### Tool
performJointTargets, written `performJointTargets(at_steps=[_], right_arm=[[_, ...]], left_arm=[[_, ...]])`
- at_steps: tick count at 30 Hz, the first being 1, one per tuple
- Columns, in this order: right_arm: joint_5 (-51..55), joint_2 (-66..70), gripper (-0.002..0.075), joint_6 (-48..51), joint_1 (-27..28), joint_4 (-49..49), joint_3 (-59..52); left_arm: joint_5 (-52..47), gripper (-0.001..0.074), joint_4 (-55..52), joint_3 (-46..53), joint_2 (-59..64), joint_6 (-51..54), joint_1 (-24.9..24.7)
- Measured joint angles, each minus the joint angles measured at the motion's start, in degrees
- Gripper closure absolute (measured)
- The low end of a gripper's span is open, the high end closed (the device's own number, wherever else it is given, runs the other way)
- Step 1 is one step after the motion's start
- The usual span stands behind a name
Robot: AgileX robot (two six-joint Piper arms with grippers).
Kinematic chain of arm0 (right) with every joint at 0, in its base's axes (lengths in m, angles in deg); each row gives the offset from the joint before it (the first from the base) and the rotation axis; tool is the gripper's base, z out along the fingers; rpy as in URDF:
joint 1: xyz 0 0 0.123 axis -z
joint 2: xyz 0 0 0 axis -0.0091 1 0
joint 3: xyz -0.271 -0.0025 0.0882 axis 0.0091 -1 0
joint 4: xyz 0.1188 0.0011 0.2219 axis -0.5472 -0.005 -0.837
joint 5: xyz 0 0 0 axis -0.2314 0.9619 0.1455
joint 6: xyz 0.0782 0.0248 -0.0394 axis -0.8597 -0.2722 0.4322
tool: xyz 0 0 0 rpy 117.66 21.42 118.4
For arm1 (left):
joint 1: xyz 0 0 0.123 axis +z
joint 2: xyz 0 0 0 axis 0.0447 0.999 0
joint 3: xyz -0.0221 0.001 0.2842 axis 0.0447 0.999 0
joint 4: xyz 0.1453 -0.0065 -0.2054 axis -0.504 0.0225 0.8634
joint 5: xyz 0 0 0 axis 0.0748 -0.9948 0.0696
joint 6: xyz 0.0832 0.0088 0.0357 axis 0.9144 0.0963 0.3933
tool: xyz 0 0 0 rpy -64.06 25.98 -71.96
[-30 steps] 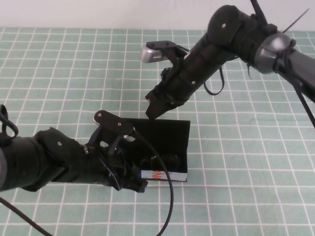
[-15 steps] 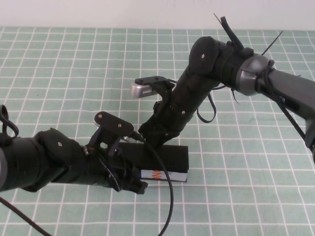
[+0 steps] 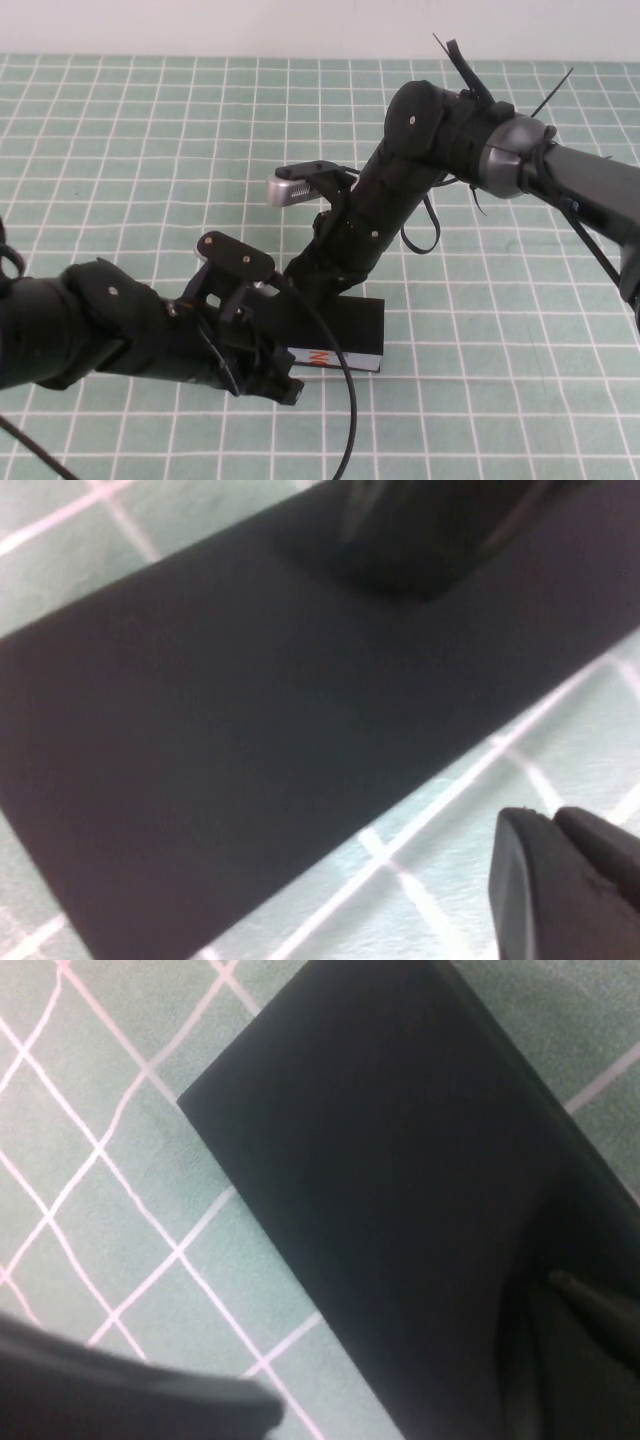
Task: Return glasses to glasses case
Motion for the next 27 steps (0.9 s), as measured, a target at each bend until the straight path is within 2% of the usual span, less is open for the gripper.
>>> performJointTargets(at_steps=[7,13,16,19,24,27], right_arm=[[-1.0,-2.5,0.0737,2.5,-0.1,1.4,-0.1],[-6.3,-10.9,0.0737,2.6,-0.2,3.9,1.7],[-9.4,-17.4,0.0737,2.6,-0.1,5.5,2.1],[-11.4,-23.5,0.0737,2.6,0.3,7.9,2.1],[-11.7,-33.2,0.0737,-0.5,0.6,15.2,1.4],[-12.4,-39.1,0.0737,-3.6,0.6,20.8,-1.3]], left_arm=[[-1.5,0.0737,-2.0,0.0,-8.7,0.0,0.0],[-2.3,0.0737,-6.6,0.0,-20.2,-1.1,1.6],[-2.9,0.0737,-7.4,0.0,-26.2,-3.0,5.7],[-5.2,0.0737,-7.7,0.0,-31.7,-3.9,12.0],[-14.7,0.0737,-10.4,0.0,-39.7,-5.4,25.9],[-19.6,0.0737,-14.0,0.0,-43.3,-9.4,31.5]])
